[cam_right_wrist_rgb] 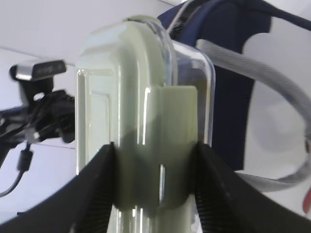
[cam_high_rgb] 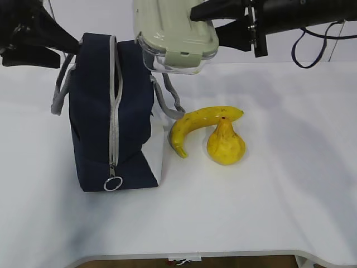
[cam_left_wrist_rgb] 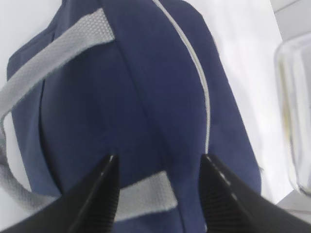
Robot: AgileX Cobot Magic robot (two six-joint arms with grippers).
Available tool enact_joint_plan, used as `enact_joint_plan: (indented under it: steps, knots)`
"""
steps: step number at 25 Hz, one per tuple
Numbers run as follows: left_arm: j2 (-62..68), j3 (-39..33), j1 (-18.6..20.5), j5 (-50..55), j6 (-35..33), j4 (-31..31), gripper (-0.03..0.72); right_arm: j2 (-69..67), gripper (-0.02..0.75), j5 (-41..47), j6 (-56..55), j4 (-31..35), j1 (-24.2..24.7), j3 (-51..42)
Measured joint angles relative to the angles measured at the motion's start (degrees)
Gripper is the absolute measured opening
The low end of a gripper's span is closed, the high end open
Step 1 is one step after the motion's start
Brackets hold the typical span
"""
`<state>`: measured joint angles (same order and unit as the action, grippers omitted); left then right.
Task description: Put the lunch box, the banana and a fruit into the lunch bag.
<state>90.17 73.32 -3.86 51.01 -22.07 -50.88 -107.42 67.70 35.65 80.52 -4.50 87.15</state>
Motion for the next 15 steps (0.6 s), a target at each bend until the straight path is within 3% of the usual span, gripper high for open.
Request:
enact_joint_plan:
  steps: [10, 12, 15]
  knots:
    - [9.03, 6.19, -0.22, 5.56, -0.13, -0.20, 0.382, 0.00, 0.372, -2.39, 0.00, -1.19, -4.38, 2.79]
    - [9.26, 6.19, -0.22, 6.43, -0.13, -0.23, 0.286, 0.00, 0.372, -3.05, 0.11, -2.22, -4.97, 2.79]
    - [9.26, 6.40, -0.22, 8.53, -0.13, -0.23, 0.068, 0.00, 0.372, -4.00, 0.09, -2.82, -5.95, 2.79]
